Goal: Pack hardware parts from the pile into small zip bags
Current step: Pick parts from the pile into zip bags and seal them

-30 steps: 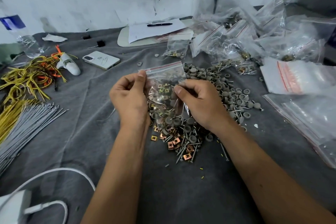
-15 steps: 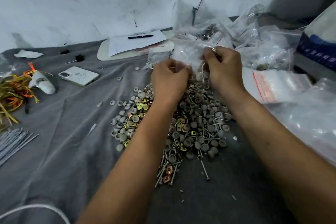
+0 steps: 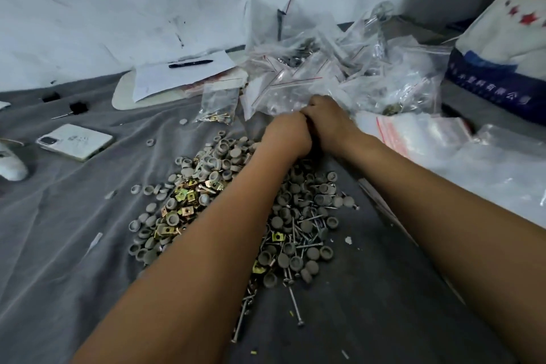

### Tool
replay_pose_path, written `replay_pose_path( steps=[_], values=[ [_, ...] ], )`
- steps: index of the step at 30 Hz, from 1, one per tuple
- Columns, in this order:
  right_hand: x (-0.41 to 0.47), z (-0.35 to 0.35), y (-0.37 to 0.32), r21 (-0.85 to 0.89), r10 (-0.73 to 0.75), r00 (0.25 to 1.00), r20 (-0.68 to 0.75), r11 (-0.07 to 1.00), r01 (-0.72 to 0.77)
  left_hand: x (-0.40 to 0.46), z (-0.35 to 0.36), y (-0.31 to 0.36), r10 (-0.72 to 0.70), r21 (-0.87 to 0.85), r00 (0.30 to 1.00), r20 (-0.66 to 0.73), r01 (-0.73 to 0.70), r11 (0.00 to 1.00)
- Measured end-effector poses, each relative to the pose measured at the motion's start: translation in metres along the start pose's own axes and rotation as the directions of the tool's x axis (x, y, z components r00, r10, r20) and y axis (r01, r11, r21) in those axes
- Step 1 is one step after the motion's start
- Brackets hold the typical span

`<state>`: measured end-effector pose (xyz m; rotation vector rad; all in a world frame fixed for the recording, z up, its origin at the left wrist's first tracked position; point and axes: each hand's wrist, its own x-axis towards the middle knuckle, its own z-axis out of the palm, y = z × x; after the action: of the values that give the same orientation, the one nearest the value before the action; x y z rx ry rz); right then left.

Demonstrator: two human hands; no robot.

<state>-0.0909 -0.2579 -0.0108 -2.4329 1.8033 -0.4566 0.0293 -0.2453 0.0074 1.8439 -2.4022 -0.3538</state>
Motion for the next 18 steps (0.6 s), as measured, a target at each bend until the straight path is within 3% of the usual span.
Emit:
replay_pose_path(
  steps=[3,5,8,11,14,18],
  values=[
    [-0.001,-0.021,0.003,0.023,-0.014,0.998,0.064,1.000,0.013,0.004,-0.006,0.005,0.013,0.058,0.997,0.073,-0.018,0.998],
    [-0.018,-0.046,0.007,0.078,-0.027,0.996,0.091,0.997,0.020,-0.002,-0.010,0.010,0.015,0.082,0.999,0.051,-0.019,0.996],
    [-0.060,-0.087,0.021,0.163,0.021,0.999,0.037,0.986,-0.027,-0.024,-0.007,0.030,0.049,0.026,0.978,-0.203,-0.045,0.999],
    [-0.120,-0.119,0.041,0.239,0.151,0.987,0.046,0.958,-0.157,-0.057,0.007,0.069,0.099,-0.223,0.924,-0.368,-0.191,0.956],
    [-0.177,-0.125,0.058,0.069,0.285,0.950,0.126,0.953,-0.296,-0.092,0.033,0.107,0.252,-0.365,0.935,-0.251,-0.332,0.869],
    [-0.227,-0.108,0.073,-0.011,0.398,0.915,0.066,0.917,-0.398,-0.118,0.067,0.133,0.487,-0.206,0.869,-0.082,-0.493,0.845]
  ],
)
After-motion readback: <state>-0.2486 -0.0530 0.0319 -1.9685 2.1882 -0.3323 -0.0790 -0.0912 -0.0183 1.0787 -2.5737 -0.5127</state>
